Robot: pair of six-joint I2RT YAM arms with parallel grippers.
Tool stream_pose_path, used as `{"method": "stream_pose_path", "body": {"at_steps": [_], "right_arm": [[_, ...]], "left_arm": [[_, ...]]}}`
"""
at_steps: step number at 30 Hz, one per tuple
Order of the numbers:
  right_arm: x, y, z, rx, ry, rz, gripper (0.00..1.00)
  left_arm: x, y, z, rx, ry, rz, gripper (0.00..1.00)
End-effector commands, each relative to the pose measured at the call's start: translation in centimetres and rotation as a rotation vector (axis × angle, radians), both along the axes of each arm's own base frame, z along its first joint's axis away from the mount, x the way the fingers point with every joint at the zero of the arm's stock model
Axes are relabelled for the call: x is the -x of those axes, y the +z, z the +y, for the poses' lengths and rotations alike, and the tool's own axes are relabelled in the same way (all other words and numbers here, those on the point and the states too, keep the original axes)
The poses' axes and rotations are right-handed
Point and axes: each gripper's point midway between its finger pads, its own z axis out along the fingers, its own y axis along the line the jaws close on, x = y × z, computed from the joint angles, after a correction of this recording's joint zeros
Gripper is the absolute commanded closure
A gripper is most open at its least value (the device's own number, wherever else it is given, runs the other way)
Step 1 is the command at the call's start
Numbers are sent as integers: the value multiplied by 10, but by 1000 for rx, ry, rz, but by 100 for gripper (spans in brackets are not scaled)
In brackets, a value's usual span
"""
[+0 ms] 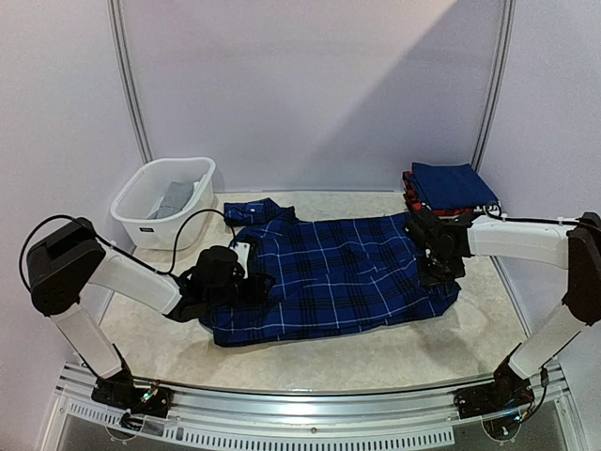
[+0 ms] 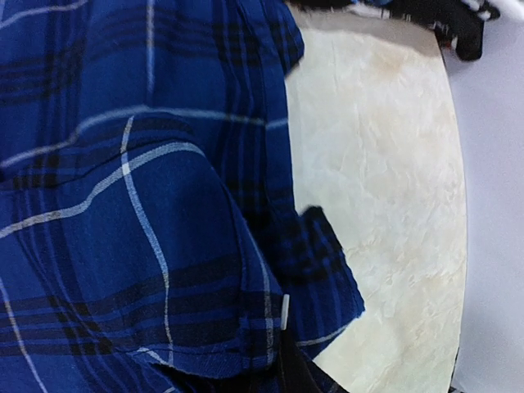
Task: Fold and stack the mixed laundry pile
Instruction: Adjust the 1/3-folded shirt at the center of the board.
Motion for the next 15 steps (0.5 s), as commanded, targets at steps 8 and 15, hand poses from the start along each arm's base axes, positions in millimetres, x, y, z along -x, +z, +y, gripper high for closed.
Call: {"method": "stream_pose_path", "body": {"at_steps": [8,15], "right_arm": [[-3,-11,-4,90,-34,-55,65],[-20,-29,-10,58,-77,-46,38]], "left_arm": [[-2,18,15,14,35,-48,57],[3,20,13,27,12,-43,52]]}}
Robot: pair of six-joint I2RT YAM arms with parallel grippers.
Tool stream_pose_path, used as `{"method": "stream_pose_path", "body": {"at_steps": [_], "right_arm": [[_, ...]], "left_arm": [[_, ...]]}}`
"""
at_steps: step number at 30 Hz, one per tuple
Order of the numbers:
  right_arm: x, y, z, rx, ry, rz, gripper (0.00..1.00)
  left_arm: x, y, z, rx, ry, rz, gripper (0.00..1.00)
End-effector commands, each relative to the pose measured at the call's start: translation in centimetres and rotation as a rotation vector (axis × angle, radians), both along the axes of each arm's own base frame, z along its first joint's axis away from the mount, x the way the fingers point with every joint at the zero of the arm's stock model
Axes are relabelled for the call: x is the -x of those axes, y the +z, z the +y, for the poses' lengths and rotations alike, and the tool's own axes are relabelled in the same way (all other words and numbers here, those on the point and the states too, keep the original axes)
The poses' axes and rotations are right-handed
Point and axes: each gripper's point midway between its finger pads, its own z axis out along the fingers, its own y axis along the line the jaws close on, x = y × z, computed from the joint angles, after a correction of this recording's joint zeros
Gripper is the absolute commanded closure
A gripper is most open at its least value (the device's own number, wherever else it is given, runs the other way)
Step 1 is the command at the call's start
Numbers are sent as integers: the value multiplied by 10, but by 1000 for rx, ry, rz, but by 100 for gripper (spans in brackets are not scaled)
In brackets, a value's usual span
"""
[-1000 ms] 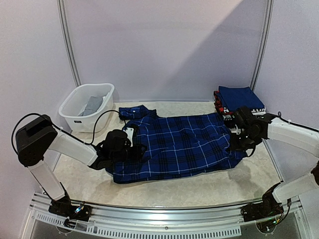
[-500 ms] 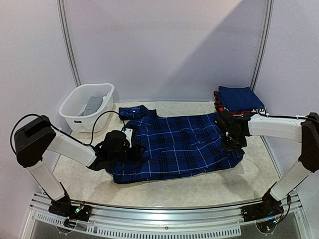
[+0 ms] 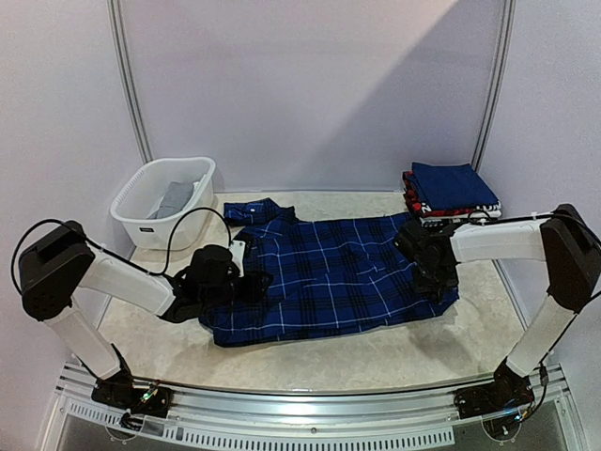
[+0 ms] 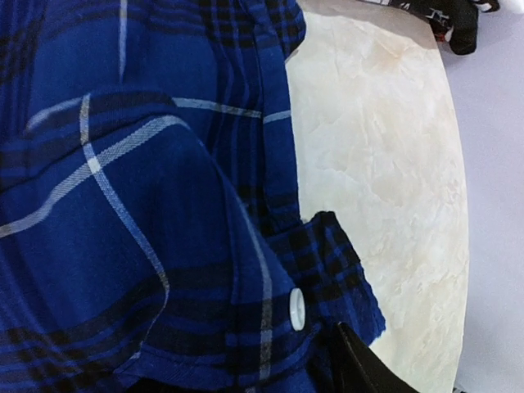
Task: Fold and stack the mixed laundry pile
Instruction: Adjust the 1/3-folded shirt at the center of the board.
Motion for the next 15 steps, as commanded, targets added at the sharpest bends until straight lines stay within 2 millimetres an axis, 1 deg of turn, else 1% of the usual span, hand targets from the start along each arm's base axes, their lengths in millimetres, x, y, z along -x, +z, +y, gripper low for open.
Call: {"method": "stream_pose_path", "body": {"at_steps": [1,3,4,6,7,8,9,10,11,12,13,15], "right_arm": [[-16,2,-8,-32,-43,-41,33],[-18,15,-9,-32,-47,-68,20],[-18,20,-10,-33,-48,-77,16],[-15,35,-6,-92,-41,-102,9],[-12,38,-1,-134,-28,-99,6],[-10,49,4,-193,-12,-121,4],[-6,52,11,-244,10,-122,3],[-2,60,16,-300,32,-133,3],[2,63,22,-344,53,-138,5],[7,71,25,-385,72,-158,8],[10,74,27,-410,82,-164,10],[19,80,25,-436,84,-179,11]], "left_arm": [[1,8,7,8,6,-16,51],[4,11,9,0,5,-16,48],[6,13,10,-9,6,-18,47],[10,13,12,-30,10,-15,46],[12,12,13,-34,12,-12,46],[14,12,14,-33,14,-7,47],[16,10,16,-32,17,2,47],[18,9,16,-27,19,11,49],[20,7,18,-27,26,25,52],[22,5,20,-29,38,41,55],[24,3,21,-28,46,55,55],[29,0,25,-39,58,72,53]]}}
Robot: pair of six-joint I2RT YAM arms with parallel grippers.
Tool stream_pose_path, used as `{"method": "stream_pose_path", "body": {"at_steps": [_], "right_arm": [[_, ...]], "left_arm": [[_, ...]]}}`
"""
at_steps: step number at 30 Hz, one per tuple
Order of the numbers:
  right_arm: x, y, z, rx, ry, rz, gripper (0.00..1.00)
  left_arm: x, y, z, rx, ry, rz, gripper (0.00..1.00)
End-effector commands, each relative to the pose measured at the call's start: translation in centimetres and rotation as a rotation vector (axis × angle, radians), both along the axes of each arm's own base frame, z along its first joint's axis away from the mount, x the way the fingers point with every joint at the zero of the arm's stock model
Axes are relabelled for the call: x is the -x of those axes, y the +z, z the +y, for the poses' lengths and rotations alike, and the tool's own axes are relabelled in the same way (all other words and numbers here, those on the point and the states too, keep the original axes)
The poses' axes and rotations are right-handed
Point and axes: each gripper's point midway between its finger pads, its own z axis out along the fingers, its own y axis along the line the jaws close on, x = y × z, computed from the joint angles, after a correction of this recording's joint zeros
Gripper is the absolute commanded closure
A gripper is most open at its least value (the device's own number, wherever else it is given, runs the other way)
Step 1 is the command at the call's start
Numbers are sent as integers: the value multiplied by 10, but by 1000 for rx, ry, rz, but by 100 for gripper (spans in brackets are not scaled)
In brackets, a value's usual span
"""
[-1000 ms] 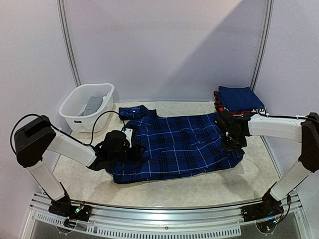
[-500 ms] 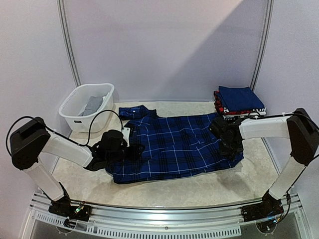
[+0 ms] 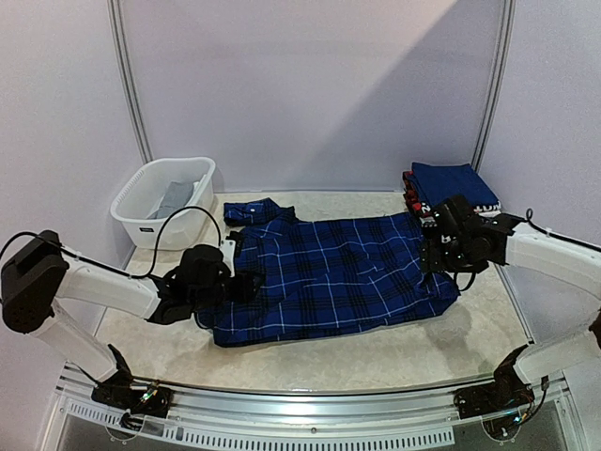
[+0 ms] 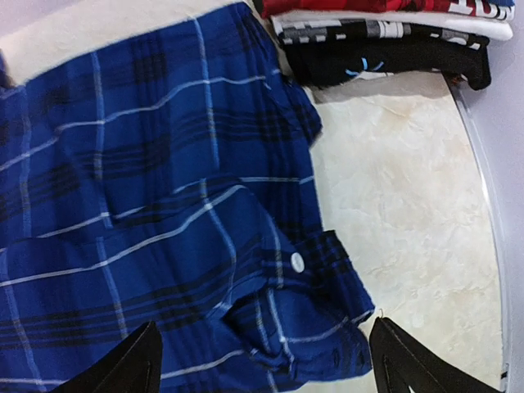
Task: Fold and stack the mixed laundry pile
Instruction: Adjust the 1/3-folded shirt at the center of the board.
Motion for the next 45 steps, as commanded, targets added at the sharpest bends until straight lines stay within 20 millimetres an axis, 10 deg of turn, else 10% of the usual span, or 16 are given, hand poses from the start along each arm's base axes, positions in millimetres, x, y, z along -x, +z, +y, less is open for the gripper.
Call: {"method": "stream_pose_path", "body": {"at_steps": [1,8,26,45], "right_arm": [[21,-2,11,-106,57,15,16],[9,-19,33,-245,100,-38,56],[2,-146,5,-317,-84,178,64],[16,-85,6,-321,-28,90,62]], "left_arm": [[17,-18,14,-56,44,77,51],[45,-26,56,-151,192,160,41],[83,-74,79,-205,212,345,46],[86,-106,63,-81,163,342,50]]}}
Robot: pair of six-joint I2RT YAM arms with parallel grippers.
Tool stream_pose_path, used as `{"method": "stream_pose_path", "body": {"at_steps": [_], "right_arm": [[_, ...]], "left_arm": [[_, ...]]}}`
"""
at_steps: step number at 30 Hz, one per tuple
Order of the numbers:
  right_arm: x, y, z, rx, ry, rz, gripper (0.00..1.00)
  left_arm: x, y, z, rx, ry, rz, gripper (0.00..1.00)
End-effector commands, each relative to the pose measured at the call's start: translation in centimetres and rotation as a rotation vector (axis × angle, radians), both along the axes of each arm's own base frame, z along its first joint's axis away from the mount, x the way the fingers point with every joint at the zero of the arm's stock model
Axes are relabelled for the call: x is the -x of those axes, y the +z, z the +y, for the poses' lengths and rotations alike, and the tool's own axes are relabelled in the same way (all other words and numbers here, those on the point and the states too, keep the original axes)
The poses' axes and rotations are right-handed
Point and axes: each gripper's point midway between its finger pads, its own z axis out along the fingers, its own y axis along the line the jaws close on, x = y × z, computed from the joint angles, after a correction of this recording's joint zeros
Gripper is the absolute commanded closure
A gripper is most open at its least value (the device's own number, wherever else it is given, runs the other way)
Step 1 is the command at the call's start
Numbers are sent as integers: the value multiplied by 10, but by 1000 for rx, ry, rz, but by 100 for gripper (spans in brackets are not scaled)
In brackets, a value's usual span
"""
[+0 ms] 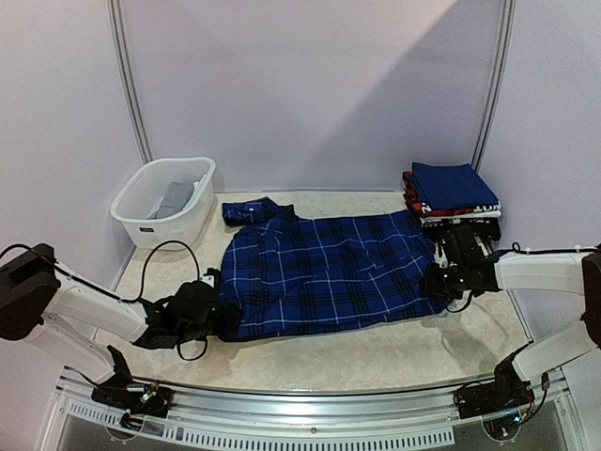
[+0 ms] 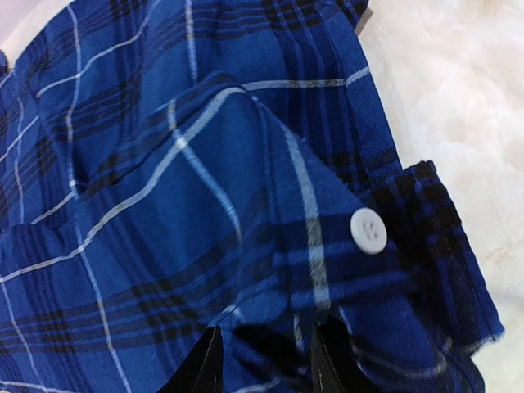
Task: Fold and stack the mixed laundry pile
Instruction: Adjust the 1/3-folded shirt at the center of the board.
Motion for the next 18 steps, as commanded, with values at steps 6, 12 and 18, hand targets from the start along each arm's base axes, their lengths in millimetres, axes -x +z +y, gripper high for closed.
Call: {"method": "stream_pose_path", "body": {"at_steps": [6,12,18], "right_arm": [[16,22,11,20,71,-12,60],[14,39,29,9,127,-55,59],[11,43,40,-9,160,-64,59]], "left_arm": [[23,-41,3,17,-30,96,62],[23,-44,2,20,-36,89,80],[22,-42,5,14,-38,72,100]]}}
